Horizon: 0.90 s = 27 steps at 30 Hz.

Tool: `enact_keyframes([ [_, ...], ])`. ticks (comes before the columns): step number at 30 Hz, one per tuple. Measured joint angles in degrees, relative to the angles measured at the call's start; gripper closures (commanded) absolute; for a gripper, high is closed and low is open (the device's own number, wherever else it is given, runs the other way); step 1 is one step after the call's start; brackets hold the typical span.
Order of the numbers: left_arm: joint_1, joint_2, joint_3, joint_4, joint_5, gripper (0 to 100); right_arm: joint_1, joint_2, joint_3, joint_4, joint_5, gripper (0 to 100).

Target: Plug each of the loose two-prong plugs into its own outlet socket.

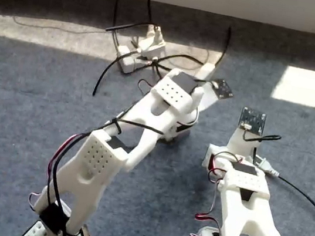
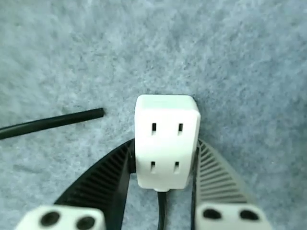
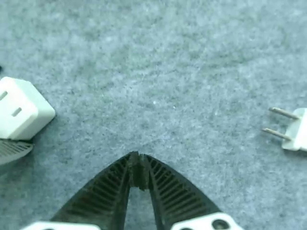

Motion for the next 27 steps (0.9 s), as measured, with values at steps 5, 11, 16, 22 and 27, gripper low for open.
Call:
enact_keyframes([
  [5, -0.53, 0.09, -0.09, -0.26, 2.20, 77, 0.00, 0.00, 0.00, 0.00, 0.00, 98.9],
  [11, -0.97, -1.23, -3.08, 0.26, 3.52, 77, 0.18, -0.18, 0.00, 0.00, 0.00, 98.9],
  [16, -0.97, -4.92, -9.41, 4.66, 3.60, 77, 2.29, -0.18, 0.00, 0.00, 0.00, 91.5],
  [22, -0.79, -6.95, -16.09, 9.49, 6.51, 77, 9.58, -0.18, -4.92, 5.45, 1.49, 82.1],
  [27, 0.09, -6.95, -18.29, 9.67, 18.37, 77, 12.31, -0.18, -16.62, 17.67, 12.57, 82.1],
])
